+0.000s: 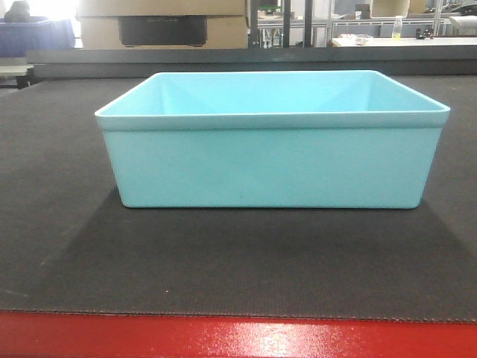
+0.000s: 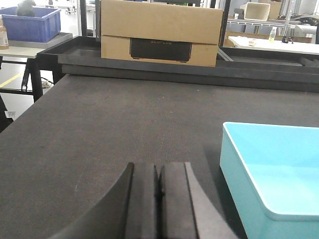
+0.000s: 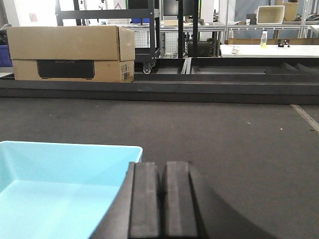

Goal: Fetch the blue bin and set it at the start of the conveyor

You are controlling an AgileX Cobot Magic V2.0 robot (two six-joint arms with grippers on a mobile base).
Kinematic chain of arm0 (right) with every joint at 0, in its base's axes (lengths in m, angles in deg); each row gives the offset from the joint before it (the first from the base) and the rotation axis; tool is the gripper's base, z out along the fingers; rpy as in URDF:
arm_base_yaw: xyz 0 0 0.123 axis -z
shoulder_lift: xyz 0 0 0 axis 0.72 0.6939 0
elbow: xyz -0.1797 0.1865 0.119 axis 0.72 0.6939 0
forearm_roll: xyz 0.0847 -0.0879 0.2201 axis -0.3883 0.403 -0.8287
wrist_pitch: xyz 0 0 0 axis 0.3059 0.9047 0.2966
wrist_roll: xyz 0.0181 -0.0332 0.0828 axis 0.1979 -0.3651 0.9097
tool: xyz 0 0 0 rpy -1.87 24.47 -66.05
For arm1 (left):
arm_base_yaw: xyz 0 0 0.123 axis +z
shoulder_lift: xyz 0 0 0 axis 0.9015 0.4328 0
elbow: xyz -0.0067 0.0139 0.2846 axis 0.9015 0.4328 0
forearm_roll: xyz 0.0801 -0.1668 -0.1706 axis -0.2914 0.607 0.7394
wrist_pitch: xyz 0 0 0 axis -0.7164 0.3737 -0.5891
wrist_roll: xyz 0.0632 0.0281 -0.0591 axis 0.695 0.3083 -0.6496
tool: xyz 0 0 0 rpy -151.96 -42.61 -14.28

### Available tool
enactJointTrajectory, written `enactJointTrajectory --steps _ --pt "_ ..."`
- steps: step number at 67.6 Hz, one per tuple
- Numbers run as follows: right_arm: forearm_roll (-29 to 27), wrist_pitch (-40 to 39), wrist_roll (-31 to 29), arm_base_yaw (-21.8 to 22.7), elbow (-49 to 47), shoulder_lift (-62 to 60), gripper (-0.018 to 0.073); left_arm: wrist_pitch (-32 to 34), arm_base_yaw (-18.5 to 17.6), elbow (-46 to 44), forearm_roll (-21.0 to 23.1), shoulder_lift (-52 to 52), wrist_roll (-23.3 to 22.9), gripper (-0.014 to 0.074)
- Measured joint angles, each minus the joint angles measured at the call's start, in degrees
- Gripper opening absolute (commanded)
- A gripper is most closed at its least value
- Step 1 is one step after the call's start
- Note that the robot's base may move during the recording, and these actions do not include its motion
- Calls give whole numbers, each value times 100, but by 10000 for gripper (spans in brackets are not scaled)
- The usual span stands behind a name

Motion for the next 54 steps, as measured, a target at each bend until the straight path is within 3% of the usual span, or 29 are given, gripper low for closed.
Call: enactJointTrajectory --steps 21,28,36,54 --pt "0 0 0 0 0 0 -162 10 45 24 83 -41 29 -111" --pt "0 0 0 0 0 0 -162 35 235 141 445 -277 595 -111" --pt "0 0 0 0 0 0 -162 297 515 697 721 -838 1180 -111" --pt "0 -2 0 0 0 -9 -162 1125 789 2398 1030 -1750 1319 -111"
